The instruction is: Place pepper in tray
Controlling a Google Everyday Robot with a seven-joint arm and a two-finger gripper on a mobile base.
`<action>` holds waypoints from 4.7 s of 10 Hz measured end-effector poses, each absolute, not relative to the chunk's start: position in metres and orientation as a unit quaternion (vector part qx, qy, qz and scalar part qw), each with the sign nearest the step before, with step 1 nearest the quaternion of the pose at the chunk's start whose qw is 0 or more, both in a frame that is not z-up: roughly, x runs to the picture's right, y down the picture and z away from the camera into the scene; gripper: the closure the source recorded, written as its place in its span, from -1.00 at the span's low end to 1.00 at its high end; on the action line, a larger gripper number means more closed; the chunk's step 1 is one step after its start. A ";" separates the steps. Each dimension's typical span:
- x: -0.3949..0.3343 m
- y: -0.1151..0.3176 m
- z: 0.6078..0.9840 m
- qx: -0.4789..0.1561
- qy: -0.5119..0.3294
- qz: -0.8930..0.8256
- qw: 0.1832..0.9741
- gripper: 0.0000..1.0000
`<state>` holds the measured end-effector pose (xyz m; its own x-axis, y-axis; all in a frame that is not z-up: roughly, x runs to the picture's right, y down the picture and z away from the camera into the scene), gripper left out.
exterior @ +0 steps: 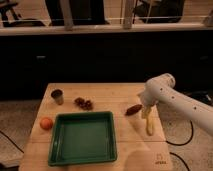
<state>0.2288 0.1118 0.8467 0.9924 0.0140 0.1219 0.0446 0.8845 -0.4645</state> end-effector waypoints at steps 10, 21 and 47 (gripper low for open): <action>0.233 0.115 0.871 -0.250 -0.074 -0.009 0.965 -0.39; 0.230 0.120 0.892 -0.267 -0.077 -0.022 0.960 -0.39; 0.251 0.134 0.919 -0.287 -0.068 -0.048 0.954 -0.17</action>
